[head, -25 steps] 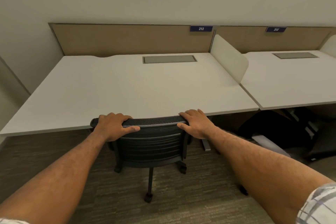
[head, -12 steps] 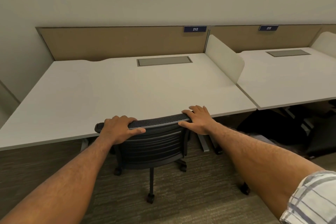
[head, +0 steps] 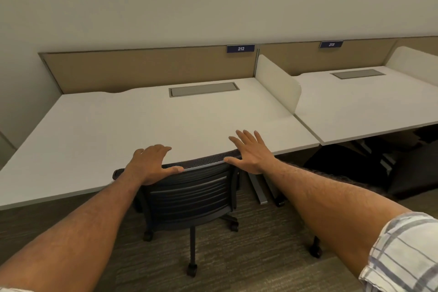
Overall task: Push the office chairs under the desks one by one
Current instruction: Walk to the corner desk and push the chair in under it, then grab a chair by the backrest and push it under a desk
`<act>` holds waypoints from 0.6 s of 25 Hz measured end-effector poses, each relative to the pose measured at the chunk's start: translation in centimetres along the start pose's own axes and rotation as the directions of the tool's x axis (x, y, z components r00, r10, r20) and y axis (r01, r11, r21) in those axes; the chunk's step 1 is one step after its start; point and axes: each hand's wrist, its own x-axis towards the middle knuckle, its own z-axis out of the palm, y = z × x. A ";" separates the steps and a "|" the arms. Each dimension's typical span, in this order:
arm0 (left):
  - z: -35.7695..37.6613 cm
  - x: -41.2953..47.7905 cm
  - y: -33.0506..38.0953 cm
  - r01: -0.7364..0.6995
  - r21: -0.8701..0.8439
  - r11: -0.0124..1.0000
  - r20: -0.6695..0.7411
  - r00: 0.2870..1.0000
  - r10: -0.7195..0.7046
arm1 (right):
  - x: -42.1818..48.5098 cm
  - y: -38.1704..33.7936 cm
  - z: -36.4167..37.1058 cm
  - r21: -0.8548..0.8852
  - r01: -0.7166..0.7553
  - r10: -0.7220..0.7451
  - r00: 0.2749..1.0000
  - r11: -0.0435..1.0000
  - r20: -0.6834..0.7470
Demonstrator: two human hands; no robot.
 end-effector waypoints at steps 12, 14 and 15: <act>-15.3 5.5 13.0 -0.181 0.247 0.952 -0.525 0.800 0.289 | -7.2 12.1 -15.0 -0.153 -0.164 0.088 0.907 0.975 -0.412; -16.4 6.0 17.4 -0.202 0.271 0.941 -0.556 0.766 0.324 | -9.9 15.7 -15.8 -0.161 -0.208 0.120 0.893 0.965 -0.434; -16.7 6.2 19.6 -0.210 0.277 0.938 -0.565 0.754 0.336 | -11.2 17.4 -16.1 -0.165 -0.226 0.134 0.889 0.960 -0.437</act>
